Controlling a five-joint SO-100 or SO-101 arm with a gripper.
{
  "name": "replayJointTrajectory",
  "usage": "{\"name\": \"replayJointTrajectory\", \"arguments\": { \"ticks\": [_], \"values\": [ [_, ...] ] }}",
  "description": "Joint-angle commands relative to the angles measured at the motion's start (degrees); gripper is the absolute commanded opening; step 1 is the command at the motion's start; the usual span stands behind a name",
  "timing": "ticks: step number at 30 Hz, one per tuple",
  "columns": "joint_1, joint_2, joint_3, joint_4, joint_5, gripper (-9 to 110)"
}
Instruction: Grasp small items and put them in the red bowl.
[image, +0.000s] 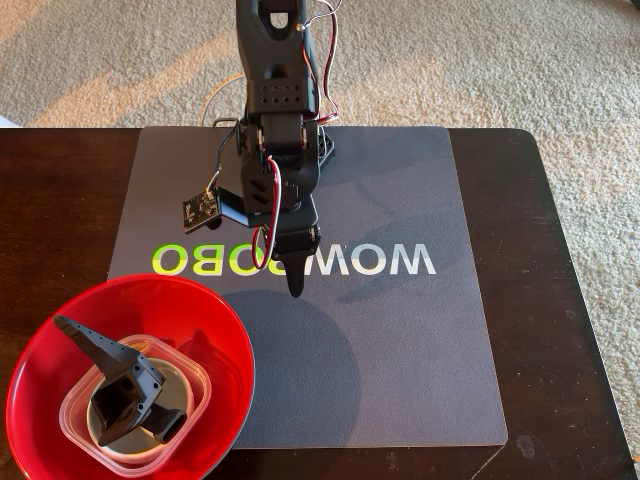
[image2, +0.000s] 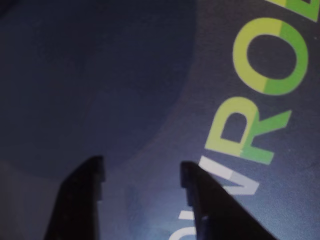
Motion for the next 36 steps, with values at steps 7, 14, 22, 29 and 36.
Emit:
{"name": "replayJointTrajectory", "arguments": {
  "ticks": [7,14,22,29,36],
  "values": [
    [-2.4,2.5,1.8,-3.2,-1.4,5],
    [-0.3,0.5,4.0,-8.8,-2.0,0],
    [0.0,-0.9,9.2,-15.9,-2.7,0],
    [0.1,-5.8,5.2,-15.3,-3.4,1],
    [0.3,-8.3,3.3,-14.4,-3.6,1]
  ]
}}
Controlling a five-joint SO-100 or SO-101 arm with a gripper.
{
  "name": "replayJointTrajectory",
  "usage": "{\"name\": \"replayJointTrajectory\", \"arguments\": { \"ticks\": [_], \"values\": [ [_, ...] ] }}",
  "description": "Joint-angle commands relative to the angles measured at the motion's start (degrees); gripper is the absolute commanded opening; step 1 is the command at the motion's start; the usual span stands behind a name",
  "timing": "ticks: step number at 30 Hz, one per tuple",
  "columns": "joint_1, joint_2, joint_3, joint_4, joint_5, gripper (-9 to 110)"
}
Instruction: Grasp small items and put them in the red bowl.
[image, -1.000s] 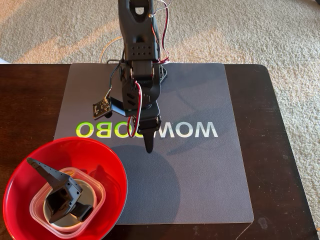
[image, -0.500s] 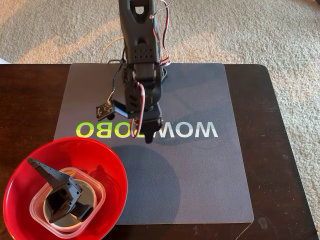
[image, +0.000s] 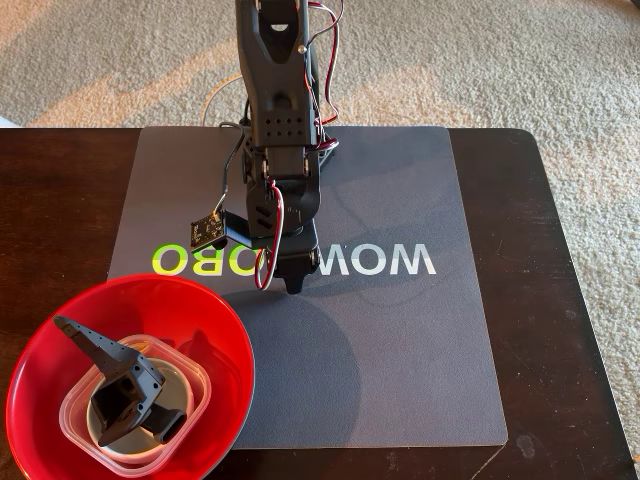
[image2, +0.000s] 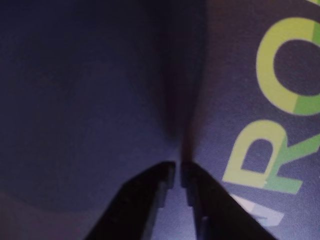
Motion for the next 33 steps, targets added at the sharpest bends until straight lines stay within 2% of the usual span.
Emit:
{"name": "replayJointTrajectory", "arguments": {
  "ticks": [1,11,17,23,33],
  "values": [
    [0.4,-0.2,-2.4,0.3,-0.1,0],
    [0.5,-0.4,-2.4,0.7,0.1,2],
    [1.3,-1.2,-2.5,2.5,0.0,13],
    [1.8,-3.7,-4.2,3.8,-0.1,13],
    [1.8,-17.5,-15.5,10.5,1.0,19]
  ]
}}
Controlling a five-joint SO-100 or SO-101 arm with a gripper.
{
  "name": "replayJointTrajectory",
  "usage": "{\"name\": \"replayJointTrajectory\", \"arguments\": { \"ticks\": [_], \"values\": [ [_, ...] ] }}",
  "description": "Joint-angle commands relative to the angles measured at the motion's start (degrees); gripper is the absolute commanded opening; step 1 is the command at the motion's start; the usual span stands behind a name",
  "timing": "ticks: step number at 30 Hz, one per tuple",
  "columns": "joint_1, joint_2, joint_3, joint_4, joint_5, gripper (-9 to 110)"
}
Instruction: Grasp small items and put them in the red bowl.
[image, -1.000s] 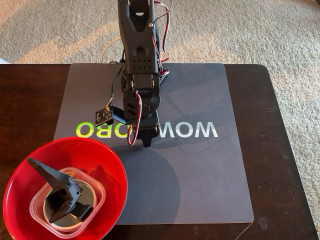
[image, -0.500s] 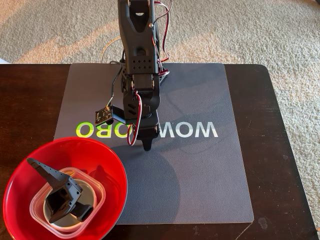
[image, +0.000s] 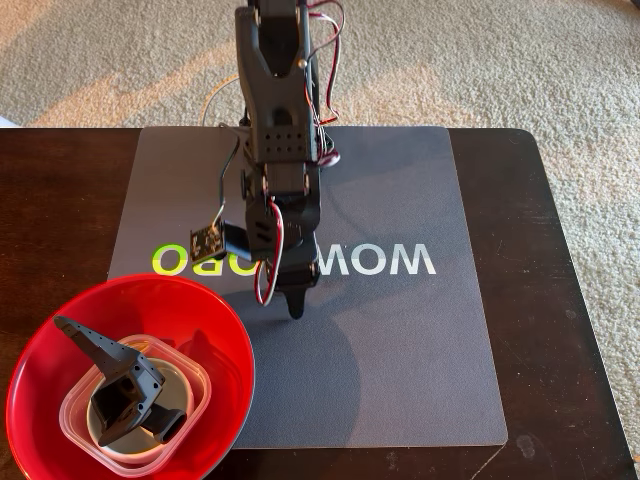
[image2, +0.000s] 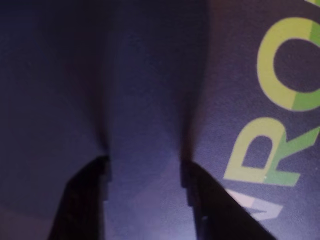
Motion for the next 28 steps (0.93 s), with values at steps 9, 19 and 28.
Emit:
{"name": "replayJointTrajectory", "arguments": {
  "ticks": [9,19,28],
  "values": [
    [1.7,-6.9,-6.6,3.5,0.4,21],
    [1.6,-7.4,-6.9,3.8,0.4,20],
    [1.8,-6.9,-6.5,3.8,1.1,20]
  ]
}}
